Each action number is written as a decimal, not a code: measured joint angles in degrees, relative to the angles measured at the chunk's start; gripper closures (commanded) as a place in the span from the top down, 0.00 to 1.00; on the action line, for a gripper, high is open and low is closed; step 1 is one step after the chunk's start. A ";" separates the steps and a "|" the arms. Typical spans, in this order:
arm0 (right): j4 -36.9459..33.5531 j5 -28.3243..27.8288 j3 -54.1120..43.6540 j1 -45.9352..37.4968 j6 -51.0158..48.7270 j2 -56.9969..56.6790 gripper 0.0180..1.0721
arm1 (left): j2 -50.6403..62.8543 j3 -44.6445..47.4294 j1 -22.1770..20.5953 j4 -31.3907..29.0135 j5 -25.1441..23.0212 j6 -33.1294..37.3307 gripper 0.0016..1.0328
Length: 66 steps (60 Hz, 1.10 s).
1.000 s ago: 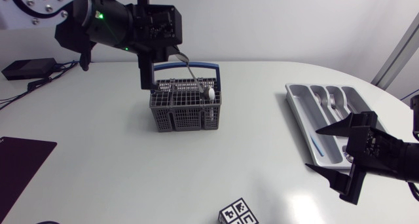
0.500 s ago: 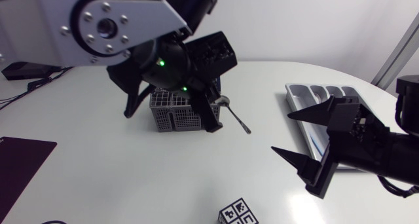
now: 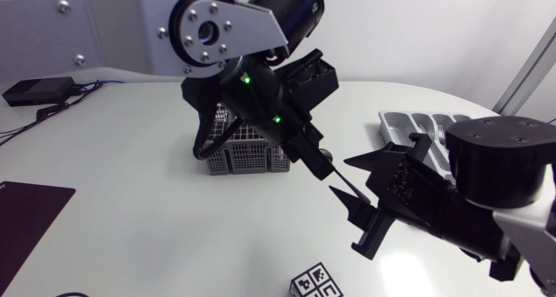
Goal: Transfer all utensils from the basket to the drawer tray.
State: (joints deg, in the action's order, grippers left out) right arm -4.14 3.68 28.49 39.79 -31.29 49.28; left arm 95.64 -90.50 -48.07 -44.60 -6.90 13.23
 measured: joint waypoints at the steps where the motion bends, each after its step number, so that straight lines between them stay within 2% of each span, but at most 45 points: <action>1: 0.28 0.46 0.00 0.15 0.00 0.33 0.36 | 0.00 -0.07 0.00 -0.07 -0.20 -0.04 0.03; 6: 2.01 1.77 0.00 0.68 0.00 1.90 0.26 | 0.00 -0.52 0.00 -0.63 -0.72 -0.22 0.03; 18: 3.19 3.45 0.00 0.79 0.00 4.39 0.14 | 0.02 -0.63 0.00 -1.09 -2.01 -0.24 0.03; 28: 3.30 3.65 0.00 0.76 0.00 5.51 0.09 | 0.02 -0.63 0.11 -1.49 -2.14 -0.24 0.03; 30: 3.30 3.65 0.00 0.76 0.00 5.51 0.05 | 0.02 -0.63 0.17 -1.46 -2.14 -0.24 0.03; 35: 3.30 3.65 0.00 0.70 0.02 5.49 0.05 | 0.02 -0.63 0.28 -1.77 -2.30 -0.26 0.05; 45: 2.71 2.75 0.02 0.20 0.07 5.27 0.05 | 0.02 -0.63 0.33 -2.51 -2.36 -0.83 0.23; 48: 1.92 2.01 0.00 0.15 0.09 5.05 0.05 | 0.02 -0.63 0.33 -2.51 -2.64 -0.85 0.41; 50: 1.25 1.40 0.00 0.13 0.07 4.85 0.05 | 0.02 -0.63 0.35 -2.49 -2.95 -0.83 0.49; 51: 0.92 1.03 0.00 0.11 0.04 4.76 0.05 | 0.02 -0.63 0.37 -2.49 -2.99 -0.85 0.58; 52: 0.52 0.68 0.00 0.02 0.04 4.70 0.05 | 0.02 -0.66 0.39 -2.47 -3.02 -0.87 0.60; 53: 0.11 0.33 0.00 -0.15 0.02 4.61 0.05 | 0.02 -0.66 0.42 -2.47 -3.13 -0.90 0.68; 55: -0.79 -0.92 0.00 -0.55 0.02 4.33 0.05 | 0.02 -0.87 0.59 -2.43 -3.15 -1.07 0.76; 59: -2.56 -3.28 0.00 -1.90 -0.11 3.72 0.05 | 0.00 -1.33 1.29 -1.55 -3.13 -1.29 0.86; 66: -6.16 -8.39 0.00 -5.99 -1.57 2.49 0.05 | -0.37 -1.84 2.86 1.33 -3.13 -1.29 0.88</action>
State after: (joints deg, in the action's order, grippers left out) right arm -10.31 -4.71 28.49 33.80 -32.86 51.77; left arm 95.26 -92.33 -45.21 -43.27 -10.02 11.94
